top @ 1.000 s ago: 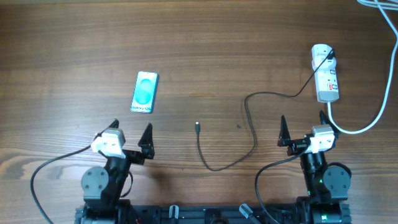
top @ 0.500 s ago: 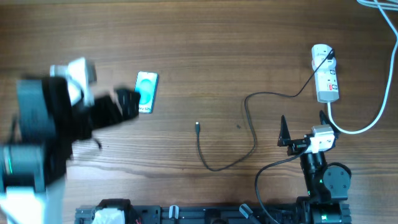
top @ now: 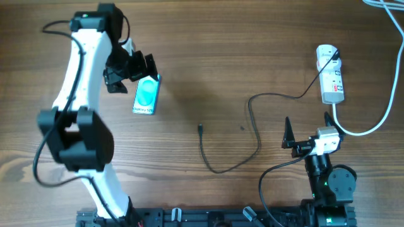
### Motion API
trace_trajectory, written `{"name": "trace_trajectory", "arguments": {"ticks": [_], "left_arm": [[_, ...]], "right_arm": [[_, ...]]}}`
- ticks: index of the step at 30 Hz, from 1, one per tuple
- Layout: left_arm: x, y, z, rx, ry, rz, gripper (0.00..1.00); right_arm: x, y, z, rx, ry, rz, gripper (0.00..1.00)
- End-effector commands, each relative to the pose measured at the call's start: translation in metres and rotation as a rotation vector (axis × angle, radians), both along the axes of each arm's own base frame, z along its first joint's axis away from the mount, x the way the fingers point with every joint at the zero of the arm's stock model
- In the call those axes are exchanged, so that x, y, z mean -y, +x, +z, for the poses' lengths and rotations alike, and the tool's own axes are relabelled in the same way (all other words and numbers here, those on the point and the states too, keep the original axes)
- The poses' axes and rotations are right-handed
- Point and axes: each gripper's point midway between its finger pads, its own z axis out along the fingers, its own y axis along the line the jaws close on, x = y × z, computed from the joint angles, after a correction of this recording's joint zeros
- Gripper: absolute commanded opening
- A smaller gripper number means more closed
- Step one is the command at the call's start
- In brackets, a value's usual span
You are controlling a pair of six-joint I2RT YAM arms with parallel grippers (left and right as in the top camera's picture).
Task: Plug charger to phone and switch on socket
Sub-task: 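Move the left gripper over the Galaxy S25 phone and descend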
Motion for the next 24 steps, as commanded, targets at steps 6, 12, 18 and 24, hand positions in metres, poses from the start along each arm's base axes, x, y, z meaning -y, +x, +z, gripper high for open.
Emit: {"name": "trace_trajectory", "arguments": {"ticks": [6,12,18,24], "left_arm": [[-0.005,0.023,-0.077,-0.070,0.086,-0.046,1.00],[-0.004,0.030,-0.102,-0.045,0.086,-0.047,1.00],[-0.006,0.013,-0.142,-0.065,0.093,-0.049,1.00],[0.001,-0.033,-0.158,-0.209,0.069,-0.060,1.00]], "right_arm": [[0.001,0.000,0.002,0.010,-0.005,-0.008,1.00],[0.001,0.000,0.002,0.010,-0.005,-0.008,1.00],[0.001,0.000,0.002,0.010,-0.005,-0.008,1.00],[0.001,0.000,0.002,0.010,-0.005,-0.008,1.00]]}}
